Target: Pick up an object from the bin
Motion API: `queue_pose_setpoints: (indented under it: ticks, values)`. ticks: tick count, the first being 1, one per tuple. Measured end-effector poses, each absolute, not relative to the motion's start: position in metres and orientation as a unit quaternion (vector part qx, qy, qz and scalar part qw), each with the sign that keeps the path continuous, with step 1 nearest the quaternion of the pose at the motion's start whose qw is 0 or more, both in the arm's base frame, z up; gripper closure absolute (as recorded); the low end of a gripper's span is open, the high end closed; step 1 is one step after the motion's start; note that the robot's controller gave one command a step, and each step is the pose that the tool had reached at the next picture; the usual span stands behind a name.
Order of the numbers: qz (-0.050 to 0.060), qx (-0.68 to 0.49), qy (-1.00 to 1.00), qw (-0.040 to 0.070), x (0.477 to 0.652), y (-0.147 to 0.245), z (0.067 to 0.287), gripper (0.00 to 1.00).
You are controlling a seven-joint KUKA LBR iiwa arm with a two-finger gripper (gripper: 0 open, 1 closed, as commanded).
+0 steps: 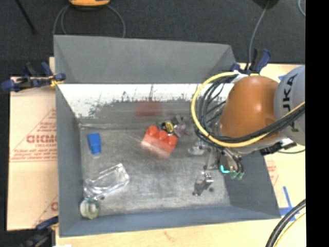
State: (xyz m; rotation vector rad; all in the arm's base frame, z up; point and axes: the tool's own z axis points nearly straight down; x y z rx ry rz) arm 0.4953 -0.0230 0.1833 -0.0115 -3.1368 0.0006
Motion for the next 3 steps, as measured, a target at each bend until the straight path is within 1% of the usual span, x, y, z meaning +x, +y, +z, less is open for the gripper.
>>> queue_pose_setpoints:
  ticks: [1, 2, 3]
  values:
    - [-0.001, 0.042, -0.999, -0.002, 0.556, 0.044, 0.141, 0.0]
    - [-0.001, 0.124, -0.992, -0.008, 0.597, 0.037, 0.116, 0.0]
    - [-0.001, 0.246, -0.969, -0.003, 0.627, 0.018, 0.075, 0.0]
